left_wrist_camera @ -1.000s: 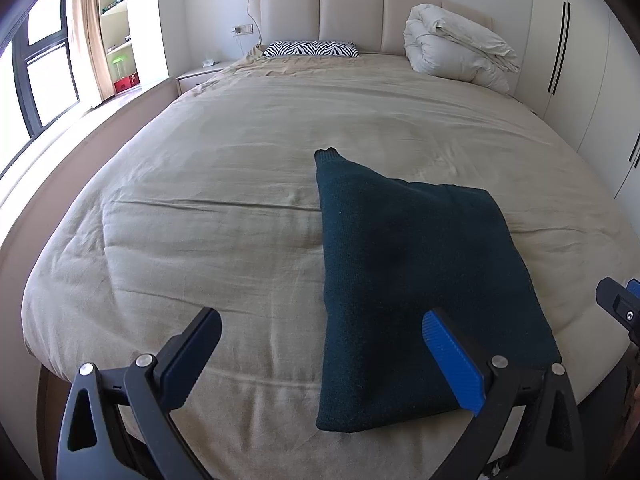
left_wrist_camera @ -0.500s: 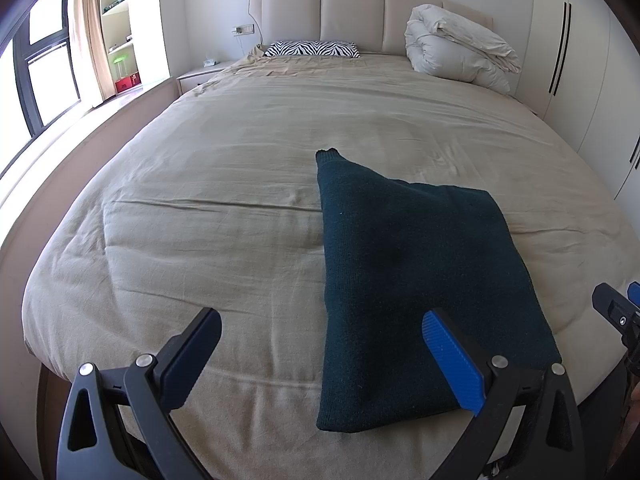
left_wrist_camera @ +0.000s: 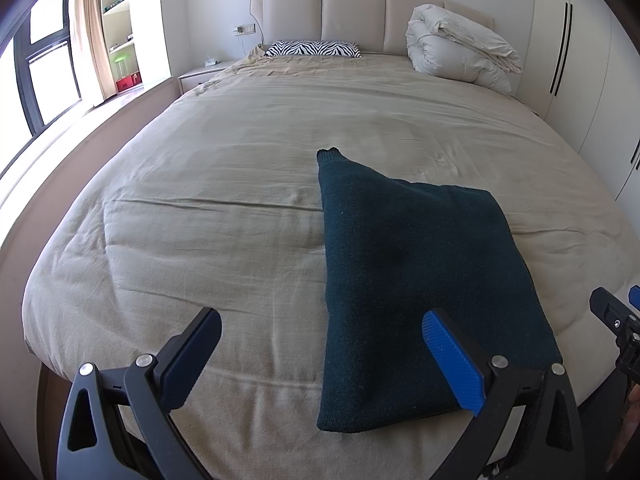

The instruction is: Fold small clothes

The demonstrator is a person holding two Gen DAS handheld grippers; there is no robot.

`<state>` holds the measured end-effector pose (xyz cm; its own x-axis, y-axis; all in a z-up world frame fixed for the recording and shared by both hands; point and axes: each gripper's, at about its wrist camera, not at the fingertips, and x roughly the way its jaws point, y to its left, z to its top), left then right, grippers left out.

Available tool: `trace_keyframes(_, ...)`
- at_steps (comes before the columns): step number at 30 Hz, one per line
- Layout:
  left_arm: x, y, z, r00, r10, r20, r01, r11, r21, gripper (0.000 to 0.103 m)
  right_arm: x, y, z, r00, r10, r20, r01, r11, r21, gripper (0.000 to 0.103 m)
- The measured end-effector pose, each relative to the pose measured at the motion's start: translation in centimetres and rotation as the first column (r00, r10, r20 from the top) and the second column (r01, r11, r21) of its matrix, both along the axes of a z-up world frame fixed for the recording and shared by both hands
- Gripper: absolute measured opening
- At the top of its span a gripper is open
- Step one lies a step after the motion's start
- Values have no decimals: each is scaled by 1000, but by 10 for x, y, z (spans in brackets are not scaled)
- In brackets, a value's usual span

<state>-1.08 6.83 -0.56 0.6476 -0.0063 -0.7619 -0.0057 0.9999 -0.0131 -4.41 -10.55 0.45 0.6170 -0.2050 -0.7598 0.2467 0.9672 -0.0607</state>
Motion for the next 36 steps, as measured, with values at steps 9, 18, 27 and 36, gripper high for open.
trace_keyframes(9, 0, 0, 0, 1000, 0, -3, 0, 1000, -2, 103, 1, 0, -1, 1000, 0, -4, 0, 1000, 2, 103)
trace_keyframes(18, 0, 0, -1, 1000, 0, -4, 0, 1000, -2, 103, 0, 2, -3, 1000, 0, -7, 0, 1000, 2, 103)
trace_keyframes(27, 0, 0, 0, 1000, 1, -4, -1, 1000, -2, 103, 0, 3, -4, 1000, -1, -8, 1, 1000, 1, 103)
trace_keyframes(36, -1, 1, -2, 1000, 1, -7, -1, 1000, -4, 103, -1, 4, -7, 1000, 3, -10, -3, 1000, 1, 103)
